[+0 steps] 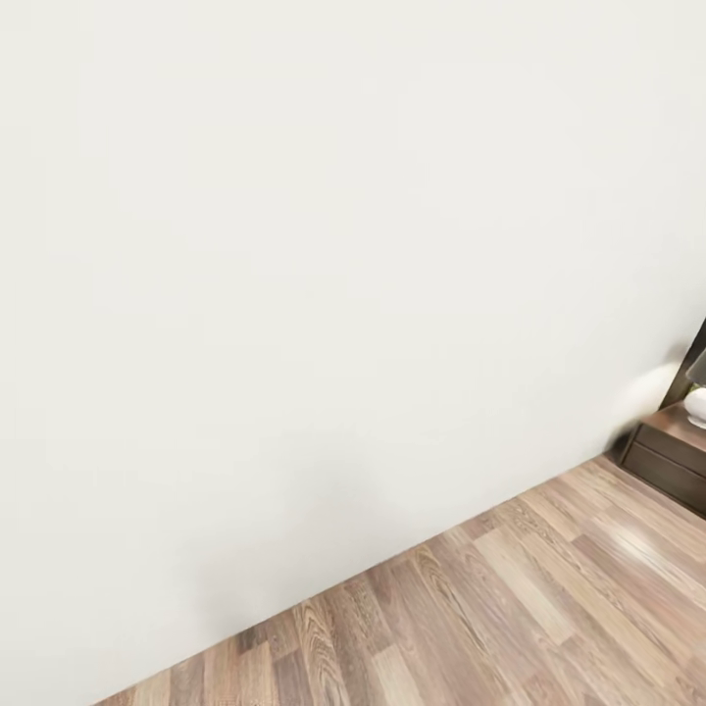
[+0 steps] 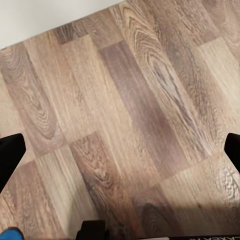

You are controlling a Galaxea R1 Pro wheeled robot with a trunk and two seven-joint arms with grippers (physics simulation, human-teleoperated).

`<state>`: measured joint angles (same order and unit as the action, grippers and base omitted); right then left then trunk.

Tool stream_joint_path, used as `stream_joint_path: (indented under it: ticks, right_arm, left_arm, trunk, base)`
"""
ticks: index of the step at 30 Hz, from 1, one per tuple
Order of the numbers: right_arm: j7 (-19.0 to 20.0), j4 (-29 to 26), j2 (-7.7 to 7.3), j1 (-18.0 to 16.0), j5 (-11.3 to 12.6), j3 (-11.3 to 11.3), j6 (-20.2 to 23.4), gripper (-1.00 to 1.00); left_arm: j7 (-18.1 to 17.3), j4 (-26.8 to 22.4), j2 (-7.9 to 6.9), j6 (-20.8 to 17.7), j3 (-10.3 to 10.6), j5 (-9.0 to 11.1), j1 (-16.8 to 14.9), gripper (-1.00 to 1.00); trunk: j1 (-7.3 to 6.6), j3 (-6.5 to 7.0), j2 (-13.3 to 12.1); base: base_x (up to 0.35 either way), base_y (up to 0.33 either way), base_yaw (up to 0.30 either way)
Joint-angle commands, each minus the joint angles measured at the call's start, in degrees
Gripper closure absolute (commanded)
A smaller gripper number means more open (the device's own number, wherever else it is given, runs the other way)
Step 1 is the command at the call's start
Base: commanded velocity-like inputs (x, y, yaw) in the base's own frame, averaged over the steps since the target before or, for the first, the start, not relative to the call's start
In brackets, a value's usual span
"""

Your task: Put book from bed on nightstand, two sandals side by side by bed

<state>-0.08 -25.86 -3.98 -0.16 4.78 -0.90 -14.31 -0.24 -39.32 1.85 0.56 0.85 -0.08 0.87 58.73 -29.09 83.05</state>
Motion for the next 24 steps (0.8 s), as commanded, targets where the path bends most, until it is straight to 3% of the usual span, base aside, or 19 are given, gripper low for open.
stream_joint_path:
  ticks: [1,24]
  right_arm:
    - [-0.01,0.02,-0.03,-0.01,0.50,0.10,-0.19,-1.00]
    - [-0.01,0.02,0.02,-0.01,0.50,0.10,-0.19,-1.00]
  left_arm:
    - [-0.02,-0.05,0.00,0.06,0.03,-0.01,0.01,-1.00]
    - [-0.02,-0.05,0.00,0.06,0.03,-0.01,0.01,-1.00]
  trunk:
    - [0.00,-0.04,0.03]
    - [0.00,-0.04,0.03]
  base:
    - [0.000,0.000,0.280]
    - [0.000,0.000,0.275]
